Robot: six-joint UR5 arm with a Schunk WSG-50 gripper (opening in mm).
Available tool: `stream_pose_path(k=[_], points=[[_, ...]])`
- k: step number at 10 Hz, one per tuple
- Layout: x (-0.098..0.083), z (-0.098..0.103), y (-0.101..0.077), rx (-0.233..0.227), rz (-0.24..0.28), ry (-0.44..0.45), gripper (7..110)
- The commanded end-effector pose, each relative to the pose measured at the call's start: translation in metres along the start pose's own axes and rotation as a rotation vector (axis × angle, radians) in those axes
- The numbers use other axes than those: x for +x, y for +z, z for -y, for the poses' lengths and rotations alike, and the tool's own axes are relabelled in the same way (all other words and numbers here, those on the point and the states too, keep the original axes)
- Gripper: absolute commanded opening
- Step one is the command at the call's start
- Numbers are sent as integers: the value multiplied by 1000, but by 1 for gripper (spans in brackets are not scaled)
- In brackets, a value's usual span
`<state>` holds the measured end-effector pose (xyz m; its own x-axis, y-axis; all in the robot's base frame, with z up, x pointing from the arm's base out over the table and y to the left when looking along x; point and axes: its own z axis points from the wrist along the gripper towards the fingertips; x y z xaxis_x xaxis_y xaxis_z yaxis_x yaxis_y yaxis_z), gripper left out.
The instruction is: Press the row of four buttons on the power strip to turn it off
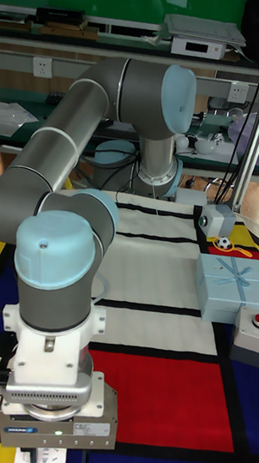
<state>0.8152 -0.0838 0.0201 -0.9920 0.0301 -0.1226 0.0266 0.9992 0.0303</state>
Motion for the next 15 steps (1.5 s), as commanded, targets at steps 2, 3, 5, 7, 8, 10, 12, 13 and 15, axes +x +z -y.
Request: stream_pose_path(k=[2,3,5,7,8,10,12,13,15], points=[[-13,-6,0,-37,51,10,88],[-9,-6,1,-36,36,10,88],[0,-1,2,-19,4,3,66],[7,3,1,-14,-9,-5,66],[8,4,0,-10,-14,-6,66],[10,4,-2,-10,-21,-6,66],[12,7,-3,-3,-31,-16,66],[12,11,-3,10,-29,-19,66],[11,10,-3,3,-26,-17,66]])
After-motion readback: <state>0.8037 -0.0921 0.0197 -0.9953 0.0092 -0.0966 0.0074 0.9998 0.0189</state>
